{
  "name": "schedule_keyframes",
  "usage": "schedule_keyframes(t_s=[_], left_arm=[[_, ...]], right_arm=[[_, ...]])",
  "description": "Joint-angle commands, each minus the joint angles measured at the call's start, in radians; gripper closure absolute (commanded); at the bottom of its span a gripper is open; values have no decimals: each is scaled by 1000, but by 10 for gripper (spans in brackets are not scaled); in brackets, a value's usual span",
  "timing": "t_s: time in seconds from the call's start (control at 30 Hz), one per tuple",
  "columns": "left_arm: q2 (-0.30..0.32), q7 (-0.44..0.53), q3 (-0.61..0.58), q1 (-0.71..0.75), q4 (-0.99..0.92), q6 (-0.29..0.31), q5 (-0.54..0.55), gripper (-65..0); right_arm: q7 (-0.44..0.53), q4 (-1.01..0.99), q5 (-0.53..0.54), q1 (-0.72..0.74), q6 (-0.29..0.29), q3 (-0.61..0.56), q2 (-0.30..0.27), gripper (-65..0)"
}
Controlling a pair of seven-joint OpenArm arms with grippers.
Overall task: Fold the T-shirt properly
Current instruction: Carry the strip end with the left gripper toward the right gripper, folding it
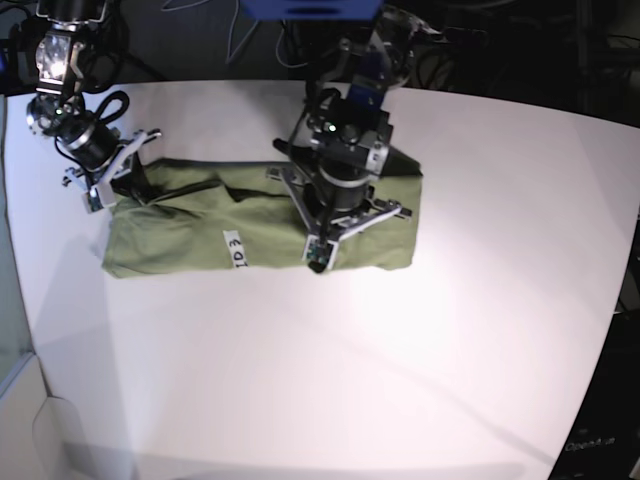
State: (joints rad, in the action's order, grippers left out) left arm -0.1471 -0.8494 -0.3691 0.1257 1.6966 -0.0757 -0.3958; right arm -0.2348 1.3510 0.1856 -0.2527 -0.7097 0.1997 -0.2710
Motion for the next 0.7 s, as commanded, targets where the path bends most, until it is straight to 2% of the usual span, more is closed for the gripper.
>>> schedule_keyframes(t_s=[0.0, 0.1, 0.17, 0.3, 0.5, 0.67], left_arm=[[-10, 26, -3, -25, 16, -6, 10, -27], [-10, 26, -1, -31, 16, -75, 45, -27], [-10, 25, -9, -44, 16, -100, 68, -27], [-10, 25, -49, -45, 16, -106, 85, -27], [-10, 25, -64, -47, -45, -106, 90, -27], [-10, 25, -61, -47, -53, -106, 90, -27]], right_arm=[[-148, -18, -102, -21, 12, -12, 2, -6], [-148, -18, -102, -23, 12, -12, 2, -6], [-148, -18, -102, -23, 12, -12, 2, -6], [-148, -18, -140, -23, 12, -12, 5, -6], [-142, -15, -262, -23, 12, -7, 62, -6], [-140, -15, -274, -20, 12, -6, 77, -6]])
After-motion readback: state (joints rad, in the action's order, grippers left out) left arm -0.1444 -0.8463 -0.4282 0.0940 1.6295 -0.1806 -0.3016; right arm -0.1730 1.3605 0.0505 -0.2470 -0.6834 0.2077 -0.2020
